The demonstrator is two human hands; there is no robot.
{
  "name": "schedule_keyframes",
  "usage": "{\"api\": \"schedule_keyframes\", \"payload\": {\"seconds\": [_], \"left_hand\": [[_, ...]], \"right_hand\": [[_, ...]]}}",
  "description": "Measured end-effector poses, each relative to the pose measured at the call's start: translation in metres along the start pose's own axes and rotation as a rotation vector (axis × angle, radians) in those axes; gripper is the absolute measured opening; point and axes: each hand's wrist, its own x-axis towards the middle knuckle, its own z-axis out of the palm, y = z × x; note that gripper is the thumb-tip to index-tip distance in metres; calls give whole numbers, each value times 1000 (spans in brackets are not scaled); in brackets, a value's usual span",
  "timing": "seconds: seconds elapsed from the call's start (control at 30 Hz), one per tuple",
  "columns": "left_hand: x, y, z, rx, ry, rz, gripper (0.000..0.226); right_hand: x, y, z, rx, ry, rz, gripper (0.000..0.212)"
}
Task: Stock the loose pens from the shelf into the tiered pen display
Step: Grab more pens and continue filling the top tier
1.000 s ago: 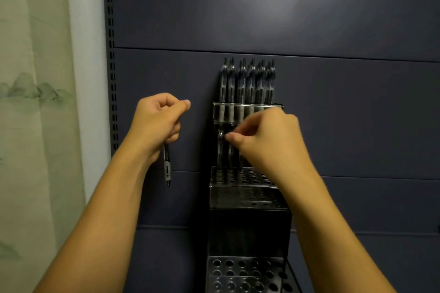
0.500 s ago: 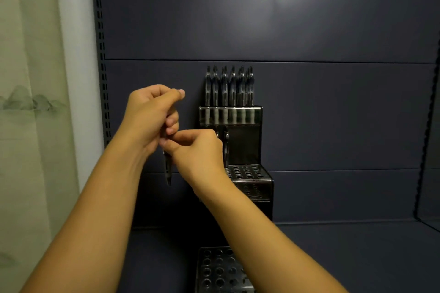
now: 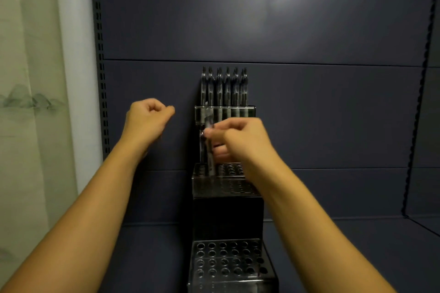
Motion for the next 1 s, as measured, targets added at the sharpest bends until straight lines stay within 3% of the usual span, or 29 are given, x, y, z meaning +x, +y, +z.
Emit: {"api": "schedule_keyframes", "payload": {"seconds": [0.07, 0.2, 0.4, 0.87, 1.0], "left_hand": [[-5, -21, 0, 219, -34, -9, 26], [-16, -61, 8, 558, -269, -57, 30], [-34, -93, 21, 982, -538, -67, 35], [-49, -101, 27, 1098, -632, -110, 31], [-56, -99, 29, 1105, -611, -128, 32]], "right_hand": [[7, -5, -18, -12, 84, -47, 9], [16, -6, -35, -94, 231, -125, 9], [37, 6, -30, -398, 286, -186, 14], [37, 23, -18, -833, 99, -35, 25], [33, 29, -19, -850, 125, -12, 26]]}}
